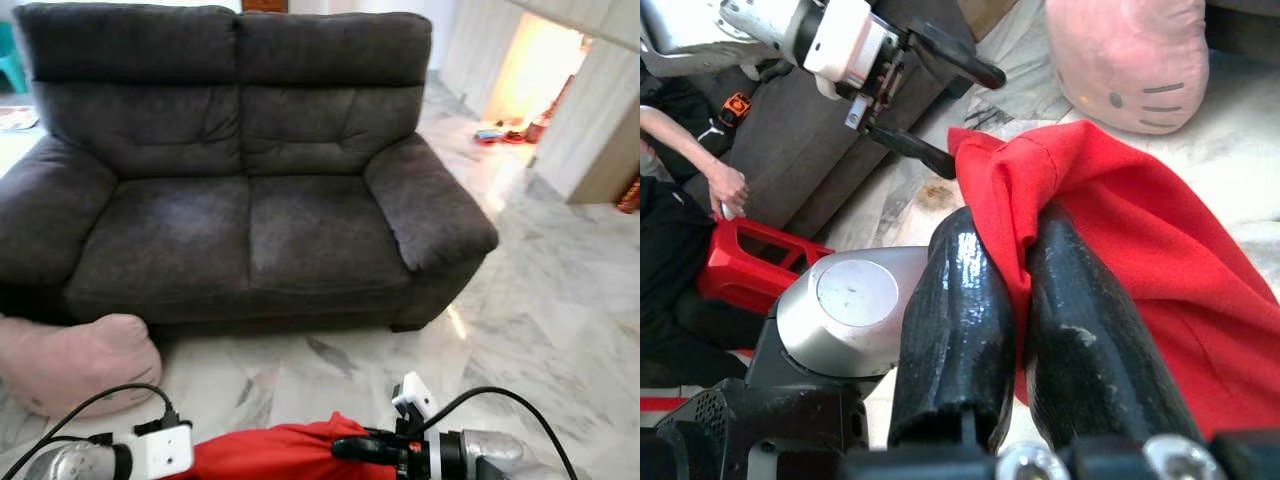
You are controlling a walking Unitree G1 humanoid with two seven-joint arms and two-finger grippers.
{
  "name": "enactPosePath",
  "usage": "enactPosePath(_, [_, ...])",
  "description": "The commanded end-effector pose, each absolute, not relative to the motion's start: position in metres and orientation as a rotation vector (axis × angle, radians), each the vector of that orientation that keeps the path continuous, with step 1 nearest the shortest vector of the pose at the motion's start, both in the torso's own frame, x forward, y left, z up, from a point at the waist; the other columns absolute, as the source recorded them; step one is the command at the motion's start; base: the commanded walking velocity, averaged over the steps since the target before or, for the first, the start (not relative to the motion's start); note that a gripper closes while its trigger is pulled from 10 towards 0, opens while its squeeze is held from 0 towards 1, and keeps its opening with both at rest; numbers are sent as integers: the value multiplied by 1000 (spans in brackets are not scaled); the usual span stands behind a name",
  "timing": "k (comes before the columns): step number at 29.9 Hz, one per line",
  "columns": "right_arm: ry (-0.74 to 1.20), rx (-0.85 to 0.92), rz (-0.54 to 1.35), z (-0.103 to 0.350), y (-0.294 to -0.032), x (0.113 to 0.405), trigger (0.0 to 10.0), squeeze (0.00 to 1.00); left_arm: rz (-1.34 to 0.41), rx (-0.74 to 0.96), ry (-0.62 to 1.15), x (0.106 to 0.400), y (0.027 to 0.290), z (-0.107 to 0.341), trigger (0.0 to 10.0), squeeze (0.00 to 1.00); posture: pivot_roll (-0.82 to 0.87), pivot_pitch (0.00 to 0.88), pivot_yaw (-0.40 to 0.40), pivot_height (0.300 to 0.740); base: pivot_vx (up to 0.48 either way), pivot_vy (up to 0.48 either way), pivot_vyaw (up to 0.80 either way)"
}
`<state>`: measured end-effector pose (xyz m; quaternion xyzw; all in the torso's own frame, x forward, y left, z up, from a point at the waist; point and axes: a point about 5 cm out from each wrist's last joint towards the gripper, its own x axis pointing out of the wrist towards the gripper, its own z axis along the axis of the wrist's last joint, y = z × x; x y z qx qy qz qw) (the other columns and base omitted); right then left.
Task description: Move the pillow to the sofa from floor
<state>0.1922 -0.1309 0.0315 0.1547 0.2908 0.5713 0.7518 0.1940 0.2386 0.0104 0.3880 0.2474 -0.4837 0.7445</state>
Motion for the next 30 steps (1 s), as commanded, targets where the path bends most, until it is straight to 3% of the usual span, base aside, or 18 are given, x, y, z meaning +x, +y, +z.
enactPosePath(1, [515,346,1325,53,-125,198,10000,0,-1072,812,549,195,237,7,10000,0,128,0,-118,740,0,0,0])
enactPosePath(19, [524,333,1322,53,-130,198,10000,0,-1192,783,712,169,240,-24,10000,0,119,0,-121,740,0,0,0])
enactPosePath(30, [530,334,1338,56,-130,195,10000,0,-1020,932,599,189,245,-23,10000,0,115,0,-123,740,0,0,0])
